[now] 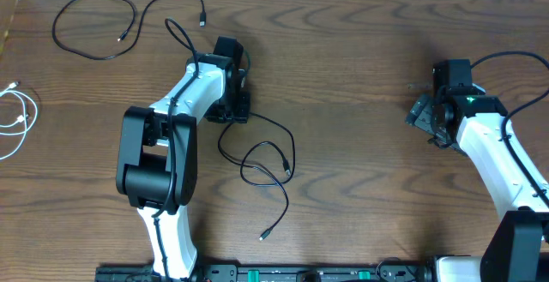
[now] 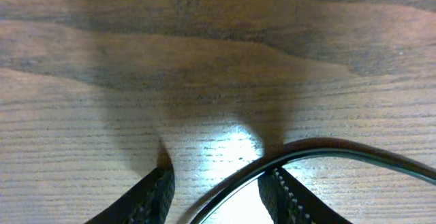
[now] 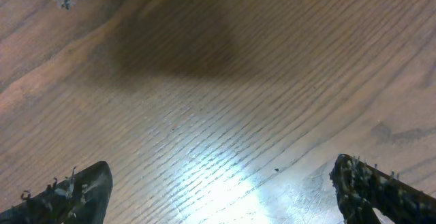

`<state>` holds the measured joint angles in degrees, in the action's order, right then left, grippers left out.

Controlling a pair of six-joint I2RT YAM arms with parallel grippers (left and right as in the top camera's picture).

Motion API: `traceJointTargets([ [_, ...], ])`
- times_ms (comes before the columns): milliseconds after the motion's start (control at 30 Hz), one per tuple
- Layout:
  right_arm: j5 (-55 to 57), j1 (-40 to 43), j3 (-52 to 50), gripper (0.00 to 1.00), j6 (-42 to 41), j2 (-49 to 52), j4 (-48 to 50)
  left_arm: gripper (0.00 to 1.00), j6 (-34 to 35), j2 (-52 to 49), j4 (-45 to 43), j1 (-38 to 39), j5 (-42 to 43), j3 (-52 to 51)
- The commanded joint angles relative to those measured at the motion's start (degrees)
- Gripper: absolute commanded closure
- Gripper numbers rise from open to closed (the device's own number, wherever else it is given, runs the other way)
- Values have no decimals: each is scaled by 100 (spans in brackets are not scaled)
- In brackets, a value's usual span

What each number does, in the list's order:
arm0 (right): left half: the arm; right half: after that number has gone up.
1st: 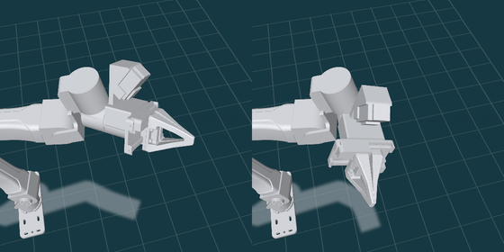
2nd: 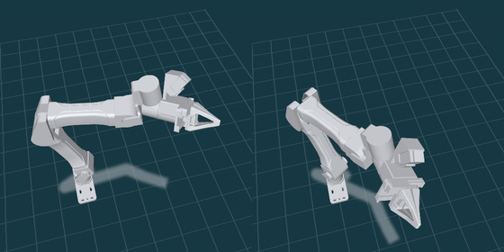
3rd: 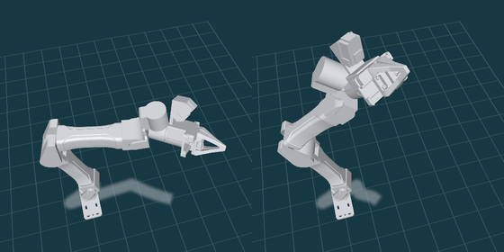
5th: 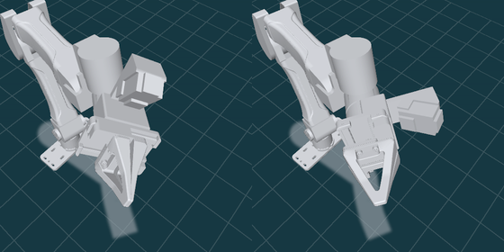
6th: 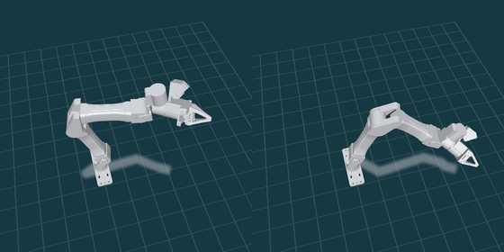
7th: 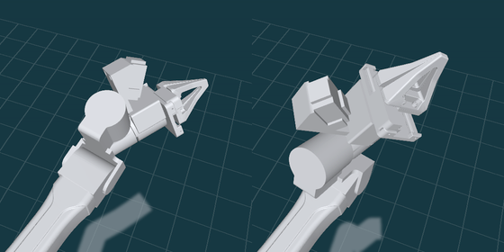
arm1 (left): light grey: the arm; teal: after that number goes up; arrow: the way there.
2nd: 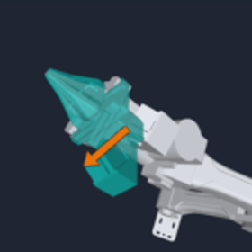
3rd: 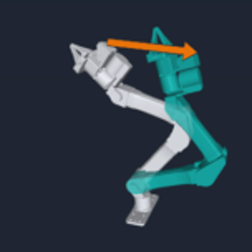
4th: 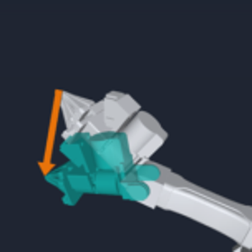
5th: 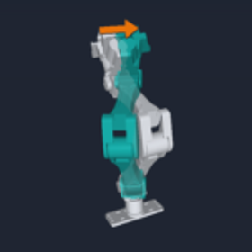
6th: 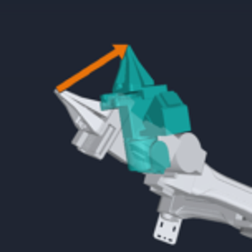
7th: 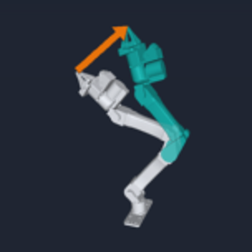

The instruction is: Untangle cables

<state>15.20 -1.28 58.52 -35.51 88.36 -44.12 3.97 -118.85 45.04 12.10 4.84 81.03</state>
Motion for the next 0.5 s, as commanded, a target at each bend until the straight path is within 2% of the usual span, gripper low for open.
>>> traceJointTargets([
  [0,70,11,7,1,42,7,-7,65,-76,-540,-101,7,247,-177],
  [33,70,11,7,1,42,7,-7,71,-76,-577,-103,7,247,-181],
  [67,70,11,7,1,42,7,-7,88,-76,-588,-103,7,247,-181],
  [100,72,11,7,1,42,7,-7,92,-74,-588,-103,7,247,-179],
  [300,70,11,7,1,42,7,-7,93,-44,-531,188,7,271,72],
  [467,70,11,7,1,42,7,-7,93,247,-24,713,7,367,734],
])
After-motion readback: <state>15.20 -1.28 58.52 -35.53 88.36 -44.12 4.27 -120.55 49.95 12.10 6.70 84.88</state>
